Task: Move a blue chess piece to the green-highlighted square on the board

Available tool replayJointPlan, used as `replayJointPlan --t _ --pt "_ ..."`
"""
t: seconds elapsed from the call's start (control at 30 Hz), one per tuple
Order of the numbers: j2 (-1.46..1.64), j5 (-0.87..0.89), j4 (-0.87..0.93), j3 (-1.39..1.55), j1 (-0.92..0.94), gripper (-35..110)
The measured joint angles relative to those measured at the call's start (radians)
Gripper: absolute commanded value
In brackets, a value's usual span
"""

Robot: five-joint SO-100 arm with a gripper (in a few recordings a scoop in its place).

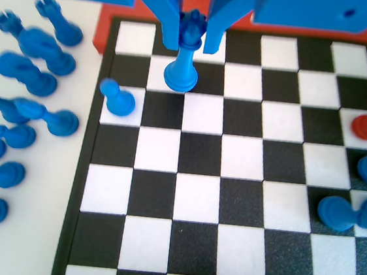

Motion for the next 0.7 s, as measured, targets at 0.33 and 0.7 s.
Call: replayJointPlan --t 0.33,0.7 --pt "-0.002 0.009 -0.040 0.000 -0.025 1" --pt "-0.009 0.009 -0.071 0.000 -0.018 1"
